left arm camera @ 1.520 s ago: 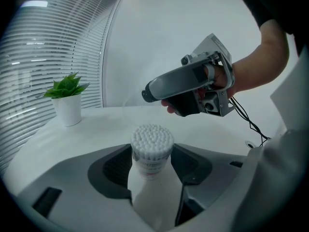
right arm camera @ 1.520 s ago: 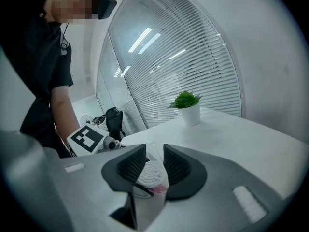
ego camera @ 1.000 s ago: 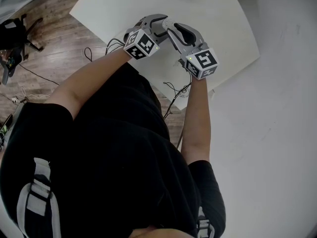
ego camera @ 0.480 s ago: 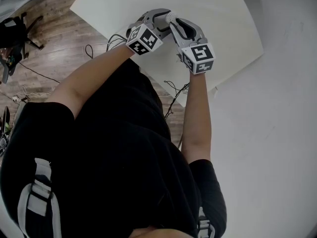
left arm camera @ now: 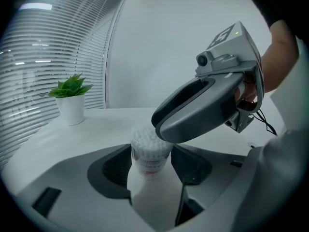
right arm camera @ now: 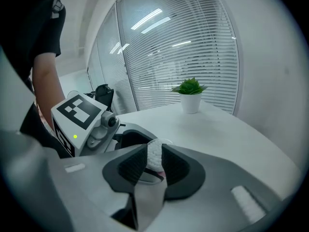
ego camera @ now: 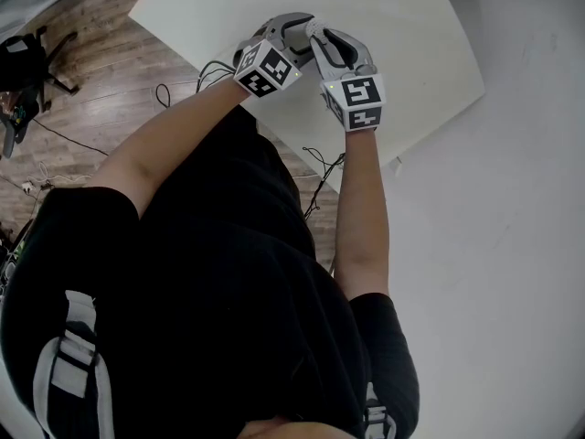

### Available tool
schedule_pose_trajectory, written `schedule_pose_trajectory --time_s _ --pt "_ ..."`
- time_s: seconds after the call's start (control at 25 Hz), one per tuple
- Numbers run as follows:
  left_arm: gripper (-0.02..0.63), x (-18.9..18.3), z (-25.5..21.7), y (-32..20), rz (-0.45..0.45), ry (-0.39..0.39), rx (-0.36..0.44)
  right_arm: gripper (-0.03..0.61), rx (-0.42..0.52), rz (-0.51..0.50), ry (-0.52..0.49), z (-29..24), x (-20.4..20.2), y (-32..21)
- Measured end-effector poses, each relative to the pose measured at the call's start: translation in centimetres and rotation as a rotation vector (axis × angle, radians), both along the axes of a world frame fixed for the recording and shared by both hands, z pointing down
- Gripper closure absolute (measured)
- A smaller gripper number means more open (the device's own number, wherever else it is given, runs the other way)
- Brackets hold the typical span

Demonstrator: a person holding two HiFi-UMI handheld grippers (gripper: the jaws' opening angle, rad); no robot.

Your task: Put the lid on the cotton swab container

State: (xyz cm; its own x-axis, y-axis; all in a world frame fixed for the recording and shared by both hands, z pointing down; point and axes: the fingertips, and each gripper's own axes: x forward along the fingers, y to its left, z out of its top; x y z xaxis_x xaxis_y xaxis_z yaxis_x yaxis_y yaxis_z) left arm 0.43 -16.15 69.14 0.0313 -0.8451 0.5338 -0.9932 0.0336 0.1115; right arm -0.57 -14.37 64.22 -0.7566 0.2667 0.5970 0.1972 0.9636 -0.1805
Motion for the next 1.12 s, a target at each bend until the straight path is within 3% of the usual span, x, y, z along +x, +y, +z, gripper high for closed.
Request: schedule_pose_trajectory --time_s 0.2,0.48,0.8,0.92,1.12 --pt "0.357 0.1 0.1 0.0 0.008 0.003 -0.007 0.472 0.057 -0.002 0.020 0.0 -0.1 0.2" --pt "0.316 0.2 0.1 2.7 0.003 -0.014 -0.052 0.474 0.046 0.017 0.027 -0.1 -0.3 0.3" --pt "0.318 -0.8 -4.7 7.6 -0.027 -0.056 -0.039 0.471 -0.036 0.100 -0.151 -6.8 1.1 0.2" --pt "0.324 -1.2 -8.4 8.4 -0.020 -0.076 0.024 0.471 -0.061 0.126 -0.242 -10.2 2.2 0.3" --pt "0.421 -1.0 -16.1 8.8 0.036 -0.104 0.153 0.497 -0.069 0.189 -0.391 -16.2 4.4 0.9"
